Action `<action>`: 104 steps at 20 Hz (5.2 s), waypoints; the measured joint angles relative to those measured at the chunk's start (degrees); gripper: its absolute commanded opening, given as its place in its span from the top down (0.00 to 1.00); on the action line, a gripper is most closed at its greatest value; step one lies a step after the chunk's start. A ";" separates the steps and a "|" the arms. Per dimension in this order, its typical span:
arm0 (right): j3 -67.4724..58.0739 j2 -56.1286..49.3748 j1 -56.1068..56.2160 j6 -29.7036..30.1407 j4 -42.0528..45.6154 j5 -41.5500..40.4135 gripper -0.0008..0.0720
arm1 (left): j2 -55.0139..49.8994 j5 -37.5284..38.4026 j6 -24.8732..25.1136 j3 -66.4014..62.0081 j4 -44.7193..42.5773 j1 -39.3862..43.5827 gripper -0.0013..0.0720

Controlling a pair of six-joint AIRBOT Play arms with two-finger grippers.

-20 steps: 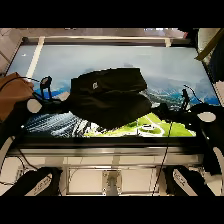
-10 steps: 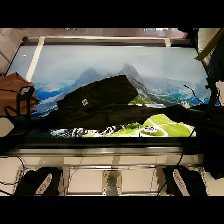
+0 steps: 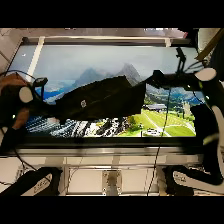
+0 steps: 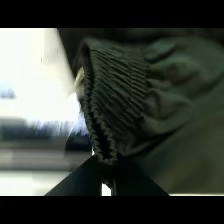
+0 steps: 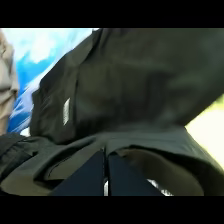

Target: Fold the clothes and pants, and hang the long-sleeved shirts on hangers.

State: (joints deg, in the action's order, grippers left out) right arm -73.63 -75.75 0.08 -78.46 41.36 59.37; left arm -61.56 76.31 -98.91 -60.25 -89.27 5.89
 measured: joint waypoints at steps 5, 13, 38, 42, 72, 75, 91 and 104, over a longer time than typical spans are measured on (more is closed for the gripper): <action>-15.26 -19.26 4.20 0.94 -0.13 -5.53 0.99 | -10.93 -13.97 -6.25 -7.32 -0.74 -0.24 0.95; -23.41 -33.11 5.86 -3.48 0.68 -20.28 0.99 | -18.27 -30.12 -21.22 -9.42 0.72 -3.56 0.94; -32.09 -44.85 -8.28 -5.38 -3.82 6.12 0.12 | -8.96 -55.56 -18.95 -9.57 3.63 -3.32 0.03; -32.13 -48.57 -7.17 -3.50 -7.74 8.55 0.14 | -8.37 -55.25 -18.71 -9.57 3.63 -2.69 0.03; -45.79 -20.48 -24.44 -10.67 6.08 32.59 0.99 | 7.23 -50.99 -8.81 -9.57 3.56 -0.74 0.04; -45.77 -12.00 -36.59 -12.76 9.18 40.04 0.99 | 9.09 -50.90 -8.59 -9.57 3.58 -0.74 0.04; -39.76 6.93 -81.22 -10.86 34.58 46.01 0.98 | 10.73 -46.01 -8.39 -9.60 3.61 -0.68 0.04; -41.05 8.31 -69.90 -11.89 -1.18 45.59 0.98 | 10.75 -44.76 -8.59 -9.60 5.40 -0.68 0.60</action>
State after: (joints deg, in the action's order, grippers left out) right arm -114.67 -67.44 -69.82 -90.35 40.18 104.97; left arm -50.81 31.55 -107.50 -69.84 -83.88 5.21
